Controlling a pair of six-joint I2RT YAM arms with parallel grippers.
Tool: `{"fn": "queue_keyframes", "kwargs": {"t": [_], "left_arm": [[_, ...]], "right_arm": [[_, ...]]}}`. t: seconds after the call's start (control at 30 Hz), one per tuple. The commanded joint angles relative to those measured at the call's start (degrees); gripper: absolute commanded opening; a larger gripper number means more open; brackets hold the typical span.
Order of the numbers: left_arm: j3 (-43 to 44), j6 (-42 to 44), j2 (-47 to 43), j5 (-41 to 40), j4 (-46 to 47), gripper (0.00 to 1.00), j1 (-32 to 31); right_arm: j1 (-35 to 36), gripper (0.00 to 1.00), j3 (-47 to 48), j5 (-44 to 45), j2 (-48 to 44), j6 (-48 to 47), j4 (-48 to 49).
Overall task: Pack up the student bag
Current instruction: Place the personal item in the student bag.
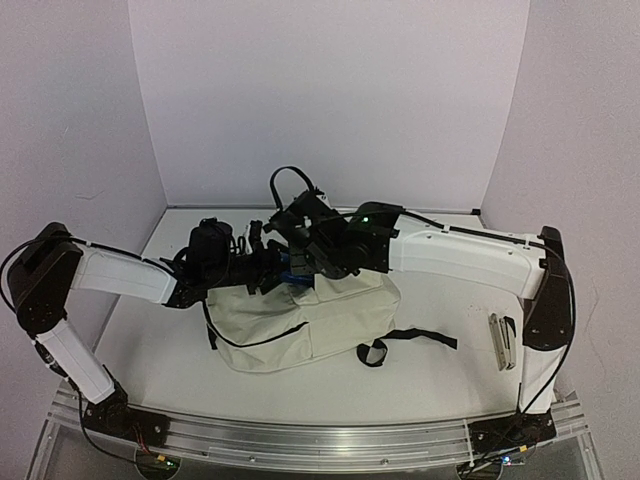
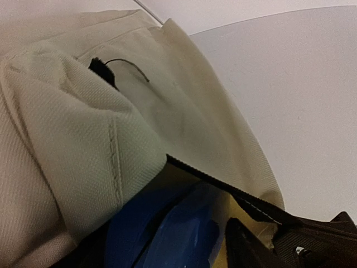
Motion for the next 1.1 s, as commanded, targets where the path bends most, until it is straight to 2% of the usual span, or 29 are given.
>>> {"fn": "queue_keyframes", "kwargs": {"t": [0.0,0.13,0.27,0.5,0.7,0.97,1.07], "left_arm": [[2.38,7.45,-7.54,-5.12,-14.13,0.72,-0.28],[2.38,9.91,-11.25,-6.93,-20.52,0.84,-0.29],[2.58,10.38,-12.04,-6.63,-23.77,0.85,-0.29],[1.82,8.79,-11.57,-5.06,-23.83,0.70,-0.50],[1.36,7.14,-11.80,-3.24,-21.12,0.67,-1.08],[2.64,7.10,-10.01,-2.55,-19.32,0.45,-1.61],[3.97,7.10,-8.22,-1.87,-17.60,0.40,-1.60]], "right_arm": [[-0.11,0.00,1.73,2.07,-5.70,0.38,6.16],[-0.32,0.00,1.59,2.12,-5.73,0.02,6.16],[-0.44,0.00,1.62,2.09,-5.63,-0.11,6.26],[-0.49,0.00,1.48,2.20,-5.77,-0.40,6.35],[-0.60,0.00,1.00,2.55,-5.86,-0.36,6.44],[-0.57,0.00,0.59,2.60,-5.76,-0.29,6.53],[-0.59,0.00,0.50,2.54,-5.76,-0.26,6.57]]}}
